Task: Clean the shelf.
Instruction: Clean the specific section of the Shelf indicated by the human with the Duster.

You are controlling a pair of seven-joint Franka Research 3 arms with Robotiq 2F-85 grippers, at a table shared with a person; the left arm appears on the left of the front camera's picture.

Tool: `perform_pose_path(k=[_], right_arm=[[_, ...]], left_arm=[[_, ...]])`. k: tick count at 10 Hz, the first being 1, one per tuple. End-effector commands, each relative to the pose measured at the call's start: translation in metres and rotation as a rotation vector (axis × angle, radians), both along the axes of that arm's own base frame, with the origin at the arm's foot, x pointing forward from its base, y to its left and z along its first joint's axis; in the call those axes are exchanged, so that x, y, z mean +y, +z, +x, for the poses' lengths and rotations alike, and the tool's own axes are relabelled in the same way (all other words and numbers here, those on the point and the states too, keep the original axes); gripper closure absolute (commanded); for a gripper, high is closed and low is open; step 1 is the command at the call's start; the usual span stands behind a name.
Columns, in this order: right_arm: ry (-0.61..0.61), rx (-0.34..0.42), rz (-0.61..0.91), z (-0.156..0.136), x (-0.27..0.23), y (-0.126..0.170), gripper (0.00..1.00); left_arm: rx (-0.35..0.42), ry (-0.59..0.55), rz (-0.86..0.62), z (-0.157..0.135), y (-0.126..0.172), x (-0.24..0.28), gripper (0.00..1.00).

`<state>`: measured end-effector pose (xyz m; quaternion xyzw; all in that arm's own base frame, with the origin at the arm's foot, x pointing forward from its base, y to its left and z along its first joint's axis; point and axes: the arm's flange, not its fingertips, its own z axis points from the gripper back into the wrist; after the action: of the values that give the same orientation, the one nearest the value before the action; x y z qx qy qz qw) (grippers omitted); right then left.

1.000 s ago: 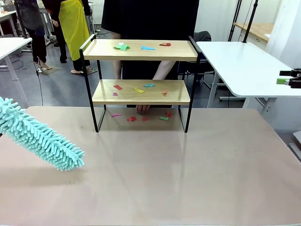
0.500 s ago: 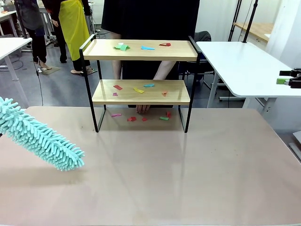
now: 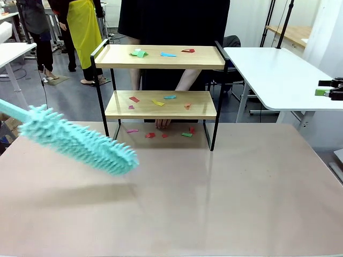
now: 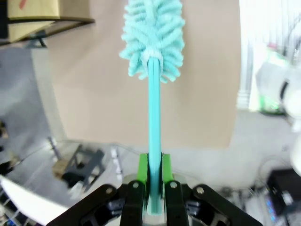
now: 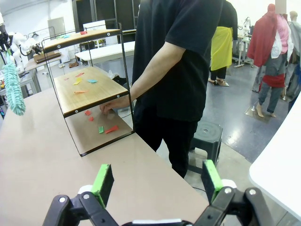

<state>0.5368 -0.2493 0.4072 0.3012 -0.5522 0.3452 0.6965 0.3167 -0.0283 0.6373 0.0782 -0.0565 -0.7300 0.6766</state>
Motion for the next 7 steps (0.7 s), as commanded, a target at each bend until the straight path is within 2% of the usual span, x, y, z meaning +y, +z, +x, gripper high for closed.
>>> perform_pose_path(k=[1, 4, 6, 7], right_arm=[[0.003, -0.003, -0.001, 0.0, 0.002, 0.002, 0.0], [0.003, -0.003, -0.001, 0.0, 0.002, 0.002, 0.0], [0.003, -0.003, -0.001, 0.0, 0.002, 0.002, 0.0], [0.003, -0.003, -0.001, 0.0, 0.002, 0.002, 0.0]], left_arm=[[-0.052, 0.041, -0.226, -0.008, -0.036, -0.008, 0.86], [-0.08, 0.142, -0.432, -0.022, -0.078, -0.043, 0.86], [-0.019, 0.202, -0.503, -0.03, -0.122, -0.073, 0.86], [0.004, 0.248, -0.532, -0.034, -0.135, -0.081, 0.86]])
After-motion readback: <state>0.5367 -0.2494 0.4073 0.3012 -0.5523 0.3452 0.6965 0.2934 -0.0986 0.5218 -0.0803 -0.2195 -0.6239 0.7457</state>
